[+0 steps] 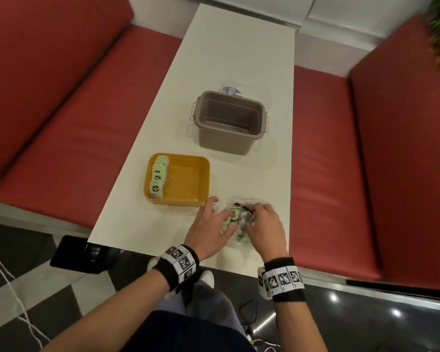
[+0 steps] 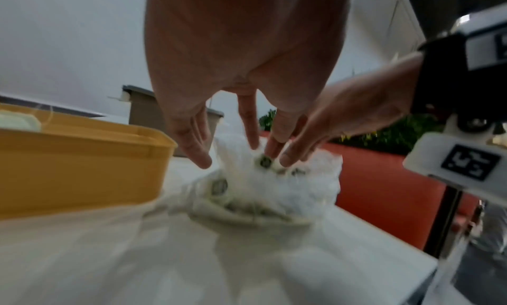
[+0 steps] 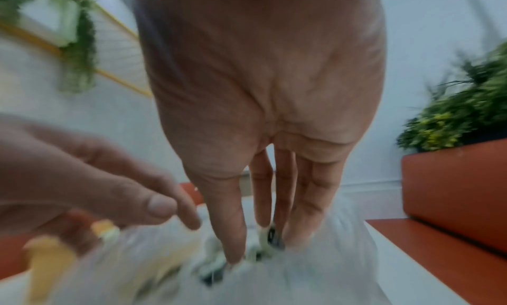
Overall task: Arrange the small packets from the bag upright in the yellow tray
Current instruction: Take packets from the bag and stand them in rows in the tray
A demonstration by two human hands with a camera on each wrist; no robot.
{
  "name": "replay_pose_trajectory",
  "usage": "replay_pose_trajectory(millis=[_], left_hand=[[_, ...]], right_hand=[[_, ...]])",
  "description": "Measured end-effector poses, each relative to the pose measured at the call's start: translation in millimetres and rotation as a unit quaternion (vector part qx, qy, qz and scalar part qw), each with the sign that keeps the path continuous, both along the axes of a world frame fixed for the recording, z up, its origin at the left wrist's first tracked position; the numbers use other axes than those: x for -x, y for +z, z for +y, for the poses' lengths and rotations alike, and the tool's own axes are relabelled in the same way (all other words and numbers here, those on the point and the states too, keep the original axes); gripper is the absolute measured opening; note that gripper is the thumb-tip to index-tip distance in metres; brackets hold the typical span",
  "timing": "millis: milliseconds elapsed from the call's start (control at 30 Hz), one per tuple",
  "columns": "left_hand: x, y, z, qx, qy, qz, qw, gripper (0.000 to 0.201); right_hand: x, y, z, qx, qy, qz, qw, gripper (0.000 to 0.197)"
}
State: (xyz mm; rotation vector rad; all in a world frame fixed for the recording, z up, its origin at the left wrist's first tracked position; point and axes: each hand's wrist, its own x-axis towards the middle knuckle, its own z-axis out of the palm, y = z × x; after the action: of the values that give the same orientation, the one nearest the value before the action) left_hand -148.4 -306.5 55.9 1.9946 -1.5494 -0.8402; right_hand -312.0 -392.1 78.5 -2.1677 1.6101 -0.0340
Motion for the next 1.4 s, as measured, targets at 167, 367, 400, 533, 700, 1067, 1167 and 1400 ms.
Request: replay_pose_trajectory(millis=[167, 367, 400, 533, 700, 1067, 1167, 1400], left_hand=[[7, -17, 1, 0.008, 0.015, -0.004, 1.0, 0.063], [15, -9, 1, -0.01, 0.023, 0.013, 1.0, 0.077], [15, -9, 2, -0.007, 0.024, 0.016, 1.0, 0.077], [15, -12, 2, 0.026, 0.026, 0.021, 0.999, 0.082], [15, -10, 1, 0.011, 0.054, 0.01, 0.998, 0.083], [11, -11, 7, 0.024, 0.004, -0.015, 1.0, 0.049], [13, -9, 4, 0.018, 0.02, -0.018, 0.999, 0.056], [13, -10, -2, 0.022, 0.003, -0.019, 1.0, 0.06]], right_hand=[[11, -22, 4, 0.013, -0.02, 0.001, 1.0, 0.077], [10, -20, -1, -0.021, 0.026, -0.005, 0.999, 0.065], [8, -19, -2, -0.024, 0.046, -0.01, 0.999, 0.058], [-10, -16, 1, 0.001, 0.115, -0.029, 0.993, 0.062], [-19, -24, 1, 0.01, 0.153, 0.015, 0.988, 0.048], [6, -17, -14, 0.018, 0.111, 0.017, 0.994, 0.021], [9, -10, -14, 0.025, 0.13, 0.078, 0.988, 0.023], [-1, 0, -15, -0.039, 0.277, 0.105, 0.954, 0.057]])
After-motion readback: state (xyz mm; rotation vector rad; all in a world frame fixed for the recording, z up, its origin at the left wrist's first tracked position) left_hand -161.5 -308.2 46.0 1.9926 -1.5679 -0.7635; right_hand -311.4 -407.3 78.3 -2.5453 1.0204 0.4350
